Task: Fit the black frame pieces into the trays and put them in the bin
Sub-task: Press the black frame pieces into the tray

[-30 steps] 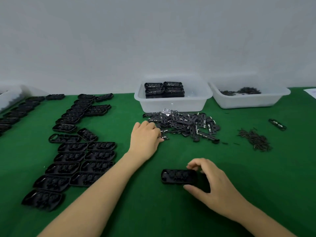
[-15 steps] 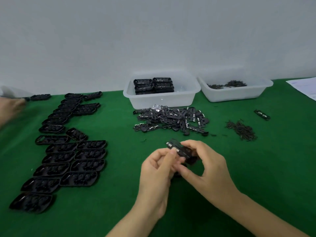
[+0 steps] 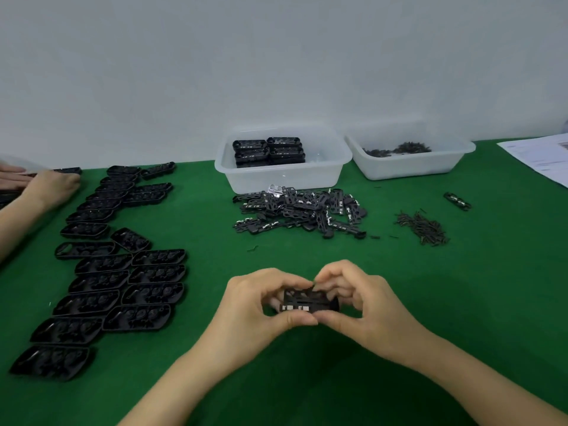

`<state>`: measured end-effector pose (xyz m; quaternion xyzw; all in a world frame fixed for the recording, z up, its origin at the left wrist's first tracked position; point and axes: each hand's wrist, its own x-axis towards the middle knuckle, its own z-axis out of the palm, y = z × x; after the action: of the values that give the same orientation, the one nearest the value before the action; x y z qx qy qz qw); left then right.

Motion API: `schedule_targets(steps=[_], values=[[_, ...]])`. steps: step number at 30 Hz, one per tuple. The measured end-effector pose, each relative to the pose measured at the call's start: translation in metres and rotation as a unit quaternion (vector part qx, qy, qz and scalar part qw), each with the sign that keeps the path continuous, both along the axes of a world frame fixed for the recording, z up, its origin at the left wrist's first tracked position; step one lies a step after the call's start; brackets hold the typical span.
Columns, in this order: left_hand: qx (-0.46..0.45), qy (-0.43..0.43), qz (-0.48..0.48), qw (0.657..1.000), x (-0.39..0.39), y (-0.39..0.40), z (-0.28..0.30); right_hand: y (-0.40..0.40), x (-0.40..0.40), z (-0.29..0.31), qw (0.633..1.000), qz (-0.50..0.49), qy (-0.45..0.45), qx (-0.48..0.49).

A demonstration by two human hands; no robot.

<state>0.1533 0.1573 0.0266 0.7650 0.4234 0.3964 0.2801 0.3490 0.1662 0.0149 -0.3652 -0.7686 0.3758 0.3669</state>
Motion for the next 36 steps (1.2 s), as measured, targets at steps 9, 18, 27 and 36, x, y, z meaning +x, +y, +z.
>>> schedule_targets(steps=[9, 18, 27, 36], values=[[0.039, 0.161, 0.018, 0.986, -0.004, 0.014, -0.014, 0.022, 0.016, -0.025, 0.949, -0.094, -0.291, 0.078], [0.115, 0.297, 0.004, 0.948, 0.006, 0.024, -0.007, 0.020, 0.013, -0.026, 0.944, -0.117, -0.283, 0.126], [0.126, 0.380, -0.047, 0.915, 0.007, 0.043, 0.002, 0.019, 0.011, -0.025, 0.951, -0.117, -0.271, 0.096], [0.126, 0.427, -0.080, 0.892, 0.012, 0.055, 0.010, 0.018, 0.010, -0.024, 0.950, -0.121, -0.274, 0.093]])
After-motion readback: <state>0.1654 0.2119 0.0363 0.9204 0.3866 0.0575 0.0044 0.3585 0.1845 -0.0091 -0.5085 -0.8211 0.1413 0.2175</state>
